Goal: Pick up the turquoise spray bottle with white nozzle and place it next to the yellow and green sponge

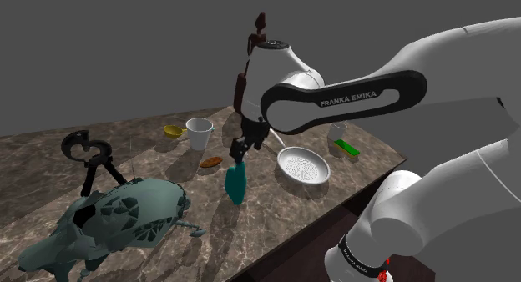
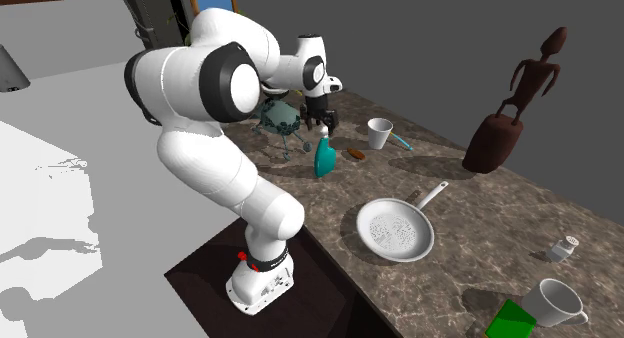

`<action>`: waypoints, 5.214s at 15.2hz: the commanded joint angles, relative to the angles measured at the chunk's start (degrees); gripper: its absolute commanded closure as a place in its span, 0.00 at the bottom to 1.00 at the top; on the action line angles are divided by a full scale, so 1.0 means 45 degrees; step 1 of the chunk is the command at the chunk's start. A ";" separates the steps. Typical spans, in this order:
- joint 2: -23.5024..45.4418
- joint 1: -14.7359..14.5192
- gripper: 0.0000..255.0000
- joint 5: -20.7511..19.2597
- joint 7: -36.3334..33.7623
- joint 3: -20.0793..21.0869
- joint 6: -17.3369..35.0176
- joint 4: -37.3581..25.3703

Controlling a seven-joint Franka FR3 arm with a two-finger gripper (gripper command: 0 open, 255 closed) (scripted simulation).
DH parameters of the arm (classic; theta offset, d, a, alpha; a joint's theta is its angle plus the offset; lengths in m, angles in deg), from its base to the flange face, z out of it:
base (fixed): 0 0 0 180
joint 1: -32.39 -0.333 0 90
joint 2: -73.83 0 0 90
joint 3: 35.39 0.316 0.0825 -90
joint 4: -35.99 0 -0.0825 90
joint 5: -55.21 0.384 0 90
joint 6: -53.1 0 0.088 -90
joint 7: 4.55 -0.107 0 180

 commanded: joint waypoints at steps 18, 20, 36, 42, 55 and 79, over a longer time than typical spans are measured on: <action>0.0368 0.0053 1.00 -0.0078 -0.0089 0.0070 0.0873 0.0505; 0.0368 0.0053 1.00 -0.0078 -0.0089 0.0071 0.0873 0.0505; -0.0519 0.0010 1.00 0.0039 0.0265 -0.0222 -0.1897 -0.1404; -0.0662 0.0027 1.00 0.0032 0.0363 -0.0311 -0.2949 -0.2318; -0.0606 0.0102 1.00 -0.0038 0.0519 -0.0447 -0.5154 -0.4585; 0.0737 0.0308 1.00 -0.0329 0.0634 -0.0448 -0.9230 -0.9985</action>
